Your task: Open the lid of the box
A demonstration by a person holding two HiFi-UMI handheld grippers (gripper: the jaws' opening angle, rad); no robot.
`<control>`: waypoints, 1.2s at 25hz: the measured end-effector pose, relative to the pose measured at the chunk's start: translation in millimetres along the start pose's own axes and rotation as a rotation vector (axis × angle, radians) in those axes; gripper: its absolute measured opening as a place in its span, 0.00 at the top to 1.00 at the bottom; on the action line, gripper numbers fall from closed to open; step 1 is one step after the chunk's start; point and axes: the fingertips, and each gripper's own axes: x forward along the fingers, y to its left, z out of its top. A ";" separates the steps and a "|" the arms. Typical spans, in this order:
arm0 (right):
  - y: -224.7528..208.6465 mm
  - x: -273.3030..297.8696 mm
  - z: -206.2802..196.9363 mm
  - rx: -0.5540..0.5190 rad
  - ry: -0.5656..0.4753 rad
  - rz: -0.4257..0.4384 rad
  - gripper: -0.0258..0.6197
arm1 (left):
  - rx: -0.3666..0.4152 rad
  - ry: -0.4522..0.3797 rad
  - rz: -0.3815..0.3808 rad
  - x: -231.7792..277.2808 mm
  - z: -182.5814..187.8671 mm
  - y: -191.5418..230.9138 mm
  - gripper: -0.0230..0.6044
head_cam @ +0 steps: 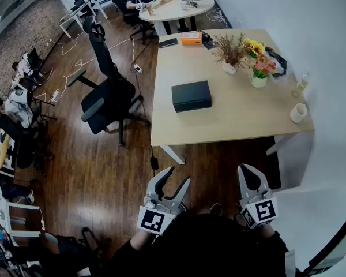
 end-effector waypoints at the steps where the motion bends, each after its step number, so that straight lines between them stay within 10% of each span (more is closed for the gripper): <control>1: -5.8 -2.2 0.6 -0.002 -0.003 -0.002 0.96 | -0.016 0.005 0.016 2.9 -1.2 0.7 0.62; 19: -83.7 105.6 -36.3 -0.009 0.134 -0.096 0.77 | -0.143 0.031 0.017 133.3 -42.8 115.0 0.54; 30: -116.3 275.4 -46.5 -0.102 0.335 -0.100 0.58 | -0.105 0.303 -0.025 239.7 -138.8 246.8 0.54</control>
